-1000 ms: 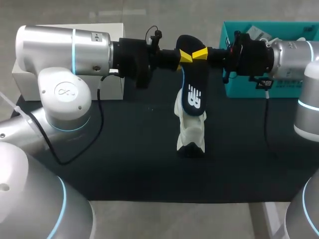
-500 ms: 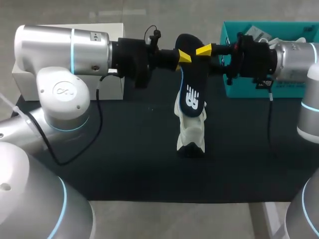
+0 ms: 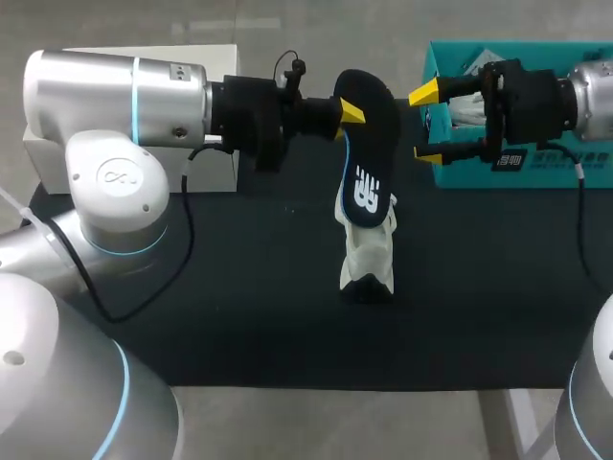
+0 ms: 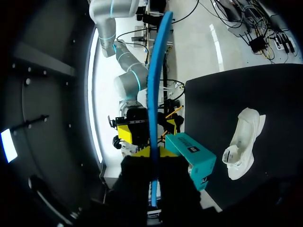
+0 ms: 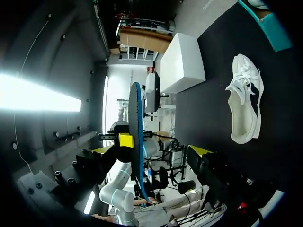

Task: Take the shoe out of the shoebox, open the shoe tongue, remove and reinsert the insole, then place the shoe into the shoebox

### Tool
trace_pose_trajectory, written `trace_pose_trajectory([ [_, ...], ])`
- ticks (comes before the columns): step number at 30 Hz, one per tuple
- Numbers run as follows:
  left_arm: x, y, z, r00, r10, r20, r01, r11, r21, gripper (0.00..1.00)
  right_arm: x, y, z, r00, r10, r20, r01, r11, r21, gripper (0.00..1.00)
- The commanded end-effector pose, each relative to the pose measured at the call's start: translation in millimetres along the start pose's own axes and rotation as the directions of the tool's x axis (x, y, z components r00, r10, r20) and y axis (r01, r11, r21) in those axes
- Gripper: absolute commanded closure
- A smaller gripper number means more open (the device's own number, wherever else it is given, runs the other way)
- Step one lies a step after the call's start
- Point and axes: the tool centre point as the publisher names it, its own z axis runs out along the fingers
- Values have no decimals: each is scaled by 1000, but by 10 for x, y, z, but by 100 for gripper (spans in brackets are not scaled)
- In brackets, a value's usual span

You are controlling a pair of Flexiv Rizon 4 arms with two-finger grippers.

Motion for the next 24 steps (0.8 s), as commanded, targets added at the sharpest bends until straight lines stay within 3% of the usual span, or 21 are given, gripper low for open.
trace_pose_trajectory([
  [1,-34,-34,-33,1000,-1,-12,1,1000,4,100,46,21,-330,989,-24,147,14,998,66,0],
  [14,-89,-84,-76,999,-52,-13,52,998,-39,100,46,21,-330,989,-24,147,14,998,66,0],
  [16,-96,-105,-82,999,-52,-15,51,998,-33,100,17,-7,-333,985,-38,167,20,994,111,0],
  [20,-119,-121,-82,999,-51,-19,50,999,-21,100,-33,-101,-589,967,-52,251,14,989,150,0],
  [24,-130,-127,-72,998,-55,-17,55,998,-23,100,-105,-207,-960,947,-40,318,-2,991,133,0],
])
